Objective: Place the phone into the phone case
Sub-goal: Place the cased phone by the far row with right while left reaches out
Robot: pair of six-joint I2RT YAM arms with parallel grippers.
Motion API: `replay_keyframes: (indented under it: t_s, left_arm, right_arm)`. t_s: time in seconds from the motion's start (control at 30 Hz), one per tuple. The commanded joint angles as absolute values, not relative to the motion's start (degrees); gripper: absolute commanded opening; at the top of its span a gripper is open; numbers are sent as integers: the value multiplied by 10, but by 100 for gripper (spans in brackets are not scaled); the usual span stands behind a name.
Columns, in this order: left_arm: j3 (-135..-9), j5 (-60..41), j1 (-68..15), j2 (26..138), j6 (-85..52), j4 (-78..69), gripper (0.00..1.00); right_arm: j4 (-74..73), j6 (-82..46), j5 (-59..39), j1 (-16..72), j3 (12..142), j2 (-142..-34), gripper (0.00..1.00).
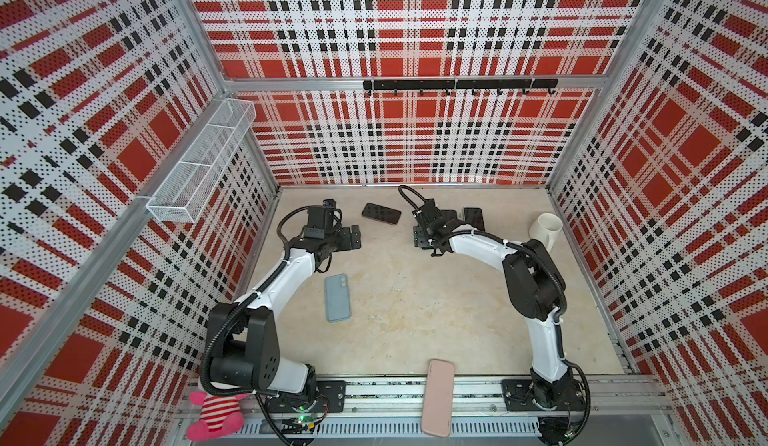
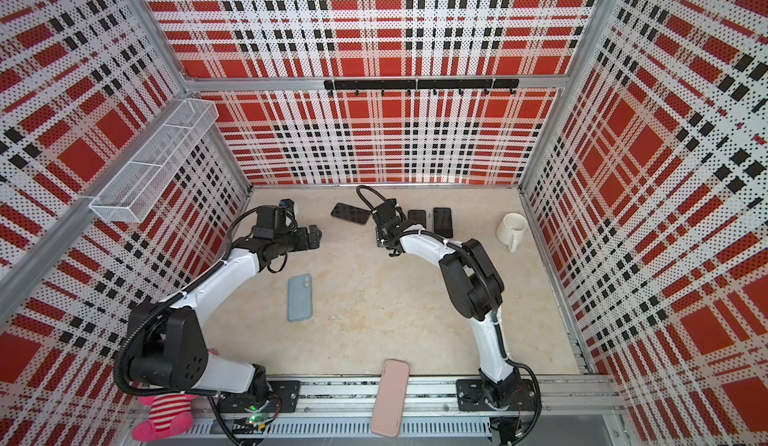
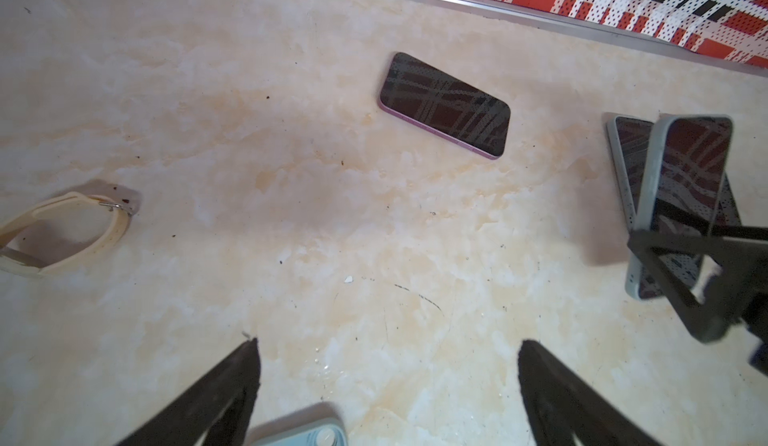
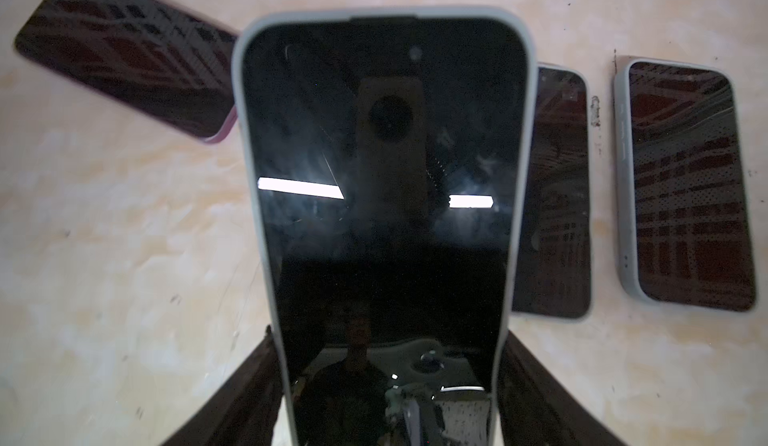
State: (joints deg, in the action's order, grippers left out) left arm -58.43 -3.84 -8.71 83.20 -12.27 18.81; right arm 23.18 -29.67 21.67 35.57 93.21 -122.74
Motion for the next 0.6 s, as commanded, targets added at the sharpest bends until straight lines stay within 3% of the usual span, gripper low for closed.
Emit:
replay_keyframes:
  t_s: [0.0, 0.33, 0.57]
  left_arm:
    - [-576, -42, -83, 819, -127, 178, 98]
    - [-575, -47, -82, 823, -128, 176, 98]
    - [-575, -48, -80, 823, -127, 176, 98]
  right_arm:
    - [192, -331, 249, 347, 980, -1265, 50]
    - [227, -340, 233, 339, 1089, -1356, 50]
    - [241, -360, 228, 340, 1093, -1369, 57]
